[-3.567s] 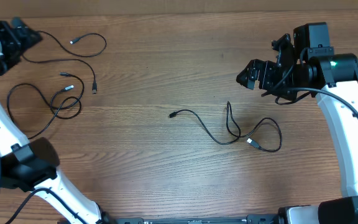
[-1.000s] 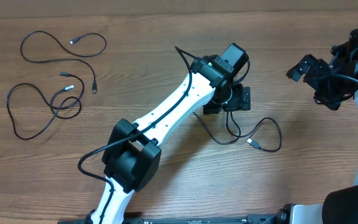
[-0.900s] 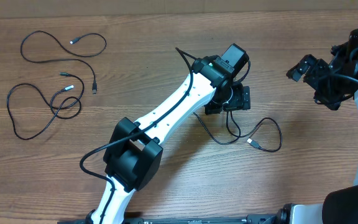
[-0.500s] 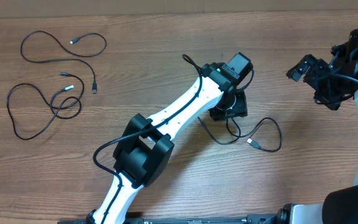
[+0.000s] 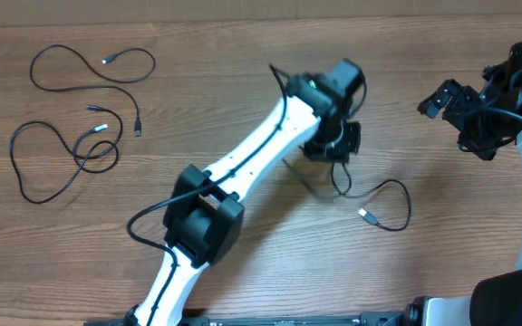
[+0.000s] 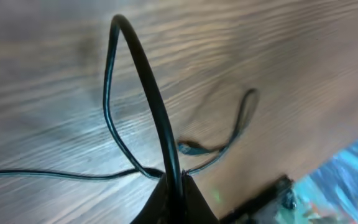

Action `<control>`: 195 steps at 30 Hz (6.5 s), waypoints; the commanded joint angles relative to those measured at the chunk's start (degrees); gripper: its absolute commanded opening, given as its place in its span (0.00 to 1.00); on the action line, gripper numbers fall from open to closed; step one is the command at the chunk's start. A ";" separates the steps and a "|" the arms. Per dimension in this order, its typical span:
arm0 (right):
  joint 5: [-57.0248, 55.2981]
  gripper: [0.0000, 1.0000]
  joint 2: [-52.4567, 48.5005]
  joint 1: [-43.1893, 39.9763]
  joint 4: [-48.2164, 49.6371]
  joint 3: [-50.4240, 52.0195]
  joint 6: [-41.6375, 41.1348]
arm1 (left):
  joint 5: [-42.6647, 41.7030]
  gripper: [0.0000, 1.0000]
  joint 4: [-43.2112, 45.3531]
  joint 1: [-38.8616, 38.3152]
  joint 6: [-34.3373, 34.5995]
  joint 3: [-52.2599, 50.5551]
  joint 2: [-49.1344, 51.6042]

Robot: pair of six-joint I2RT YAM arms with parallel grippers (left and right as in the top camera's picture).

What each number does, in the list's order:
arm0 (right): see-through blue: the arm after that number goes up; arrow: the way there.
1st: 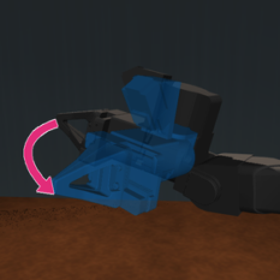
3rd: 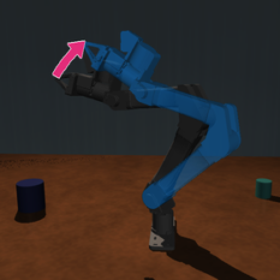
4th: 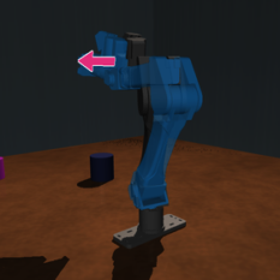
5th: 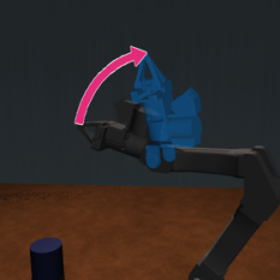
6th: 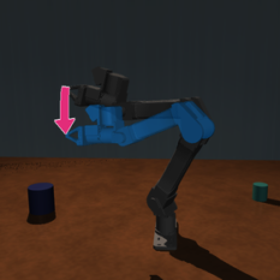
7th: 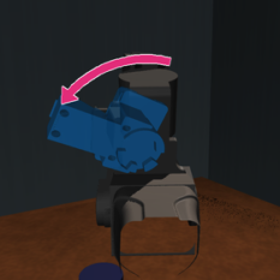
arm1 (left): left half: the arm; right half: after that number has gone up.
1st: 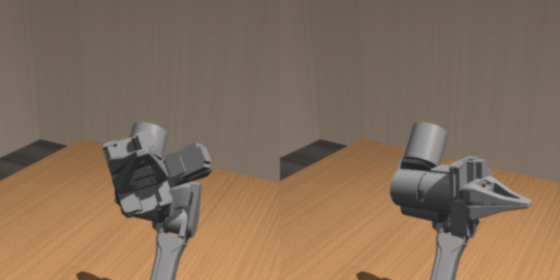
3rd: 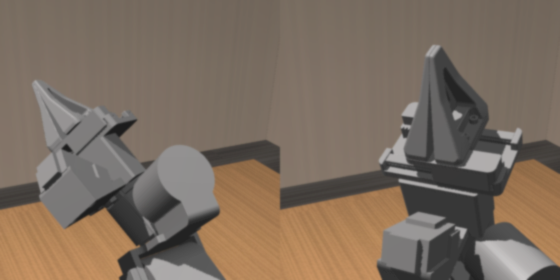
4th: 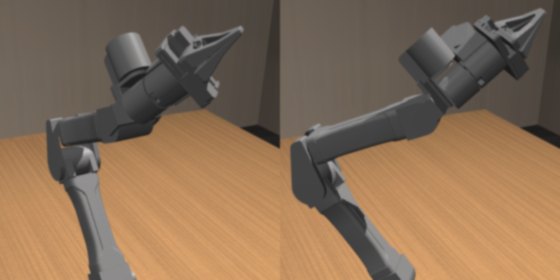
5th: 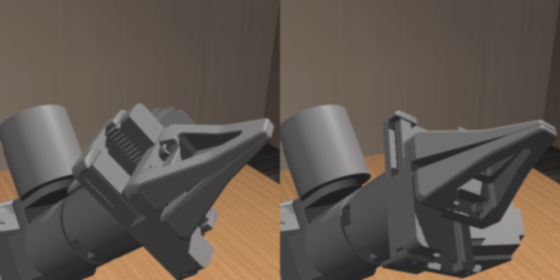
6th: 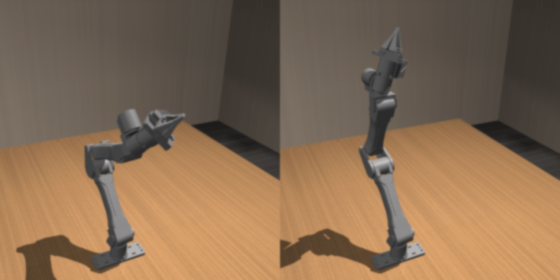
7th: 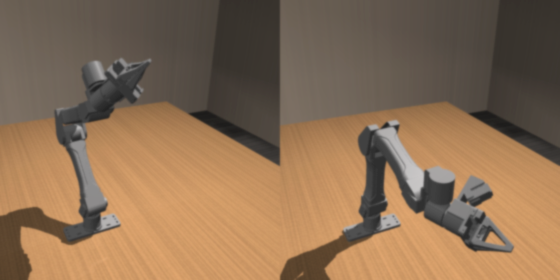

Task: Untangle cables

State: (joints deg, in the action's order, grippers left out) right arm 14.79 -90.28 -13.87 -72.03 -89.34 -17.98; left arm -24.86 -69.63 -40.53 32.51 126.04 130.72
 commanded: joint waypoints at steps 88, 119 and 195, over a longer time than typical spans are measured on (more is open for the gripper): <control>-11.65 1.00 -0.09 -0.35 2.93 0.15 -10.08 | -11.69 0.04 -27.17 12.87 -20.68 41.59 -2.25; 12.35 1.00 -0.24 16.65 10.86 0.15 8.15 | -61.24 0.04 -12.41 12.00 -13.62 41.59 -2.25; 18.82 1.00 -0.31 5.57 6.86 0.15 12.46 | -41.81 0.04 -11.56 13.88 -10.29 40.94 -2.14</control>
State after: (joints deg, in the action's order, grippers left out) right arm 24.18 -90.39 -11.51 -65.43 -89.27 -15.49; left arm -47.94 -84.44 -26.37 18.98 166.76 128.60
